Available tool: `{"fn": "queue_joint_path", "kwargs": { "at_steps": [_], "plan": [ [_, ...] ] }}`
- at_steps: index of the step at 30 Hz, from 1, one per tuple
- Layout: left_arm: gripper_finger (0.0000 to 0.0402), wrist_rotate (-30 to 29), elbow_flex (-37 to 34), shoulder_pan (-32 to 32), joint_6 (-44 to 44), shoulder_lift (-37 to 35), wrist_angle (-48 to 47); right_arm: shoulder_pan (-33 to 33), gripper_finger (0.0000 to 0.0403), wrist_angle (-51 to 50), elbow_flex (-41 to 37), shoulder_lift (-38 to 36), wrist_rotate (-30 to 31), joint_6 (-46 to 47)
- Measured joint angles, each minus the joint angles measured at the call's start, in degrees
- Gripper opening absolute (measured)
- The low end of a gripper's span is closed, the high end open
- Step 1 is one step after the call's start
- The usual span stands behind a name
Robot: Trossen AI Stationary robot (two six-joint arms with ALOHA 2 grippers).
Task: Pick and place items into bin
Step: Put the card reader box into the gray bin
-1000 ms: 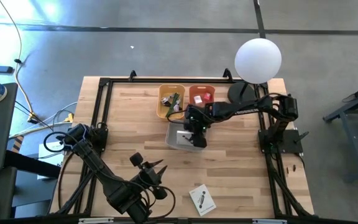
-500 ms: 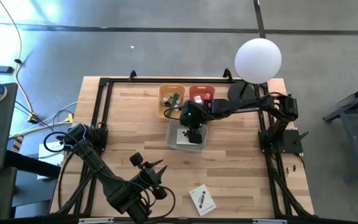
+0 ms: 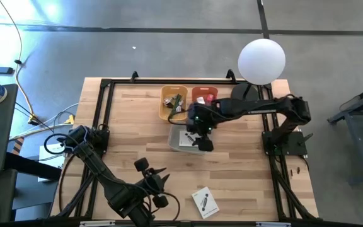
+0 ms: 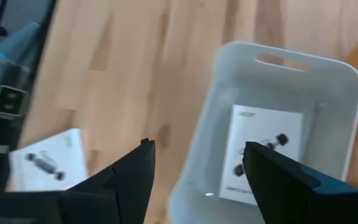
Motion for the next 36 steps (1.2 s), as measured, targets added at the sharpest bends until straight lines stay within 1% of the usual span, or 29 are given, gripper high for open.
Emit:
{"fn": "queue_joint_path", "kwargs": {
  "at_steps": [4,7,12,15,18,20,24,28,32,36],
  "plan": [
    [0.0113,0.5,0.0,0.0,4.0,0.0,3.6,2.8,0.0231,-0.7,0.0,-3.3,0.1,3.1],
    [0.0113,0.7,0.0,0.0,7.4,0.0,5.7,5.5,0.0231,-1.7,0.0,-5.9,2.0,6.2],
    [0.0113,1.2,0.0,0.0,12.8,0.0,10.0,12.2,0.0231,-2.5,0.0,-8.8,8.9,11.4],
    [0.0113,2.9,0.0,0.0,18.0,0.0,14.6,17.0,0.0231,-1.0,-1.4,-10.2,13.8,14.9],
    [0.0113,4.0,0.0,0.0,23.7,0.5,20.0,21.4,0.0231,3.7,-7.4,-12.6,17.6,20.2],
    [0.0113,4.7,0.0,0.0,25.4,0.7,22.6,24.2,0.0231,8.8,-13.3,-14.9,18.6,25.2],
    [0.0113,7.2,0.1,0.0,27.2,1.4,28.6,30.7,0.0231,24.1,-26.7,-20.7,20.1,35.6],
    [0.0113,11.3,0.0,0.0,29.5,4.1,34.4,36.3,0.0231,39.5,-38.5,-25.3,22.9,44.7],
    [0.0113,15.3,0.1,0.7,29.9,8.1,42.1,41.7,0.0231,49.9,-46.5,-26.5,25.7,52.1],
    [0.0113,18.7,0.0,1.6,31.0,11.8,49.9,46.2,0.0231,55.8,-50.9,-26.0,28.7,56.9]
  ]
}}
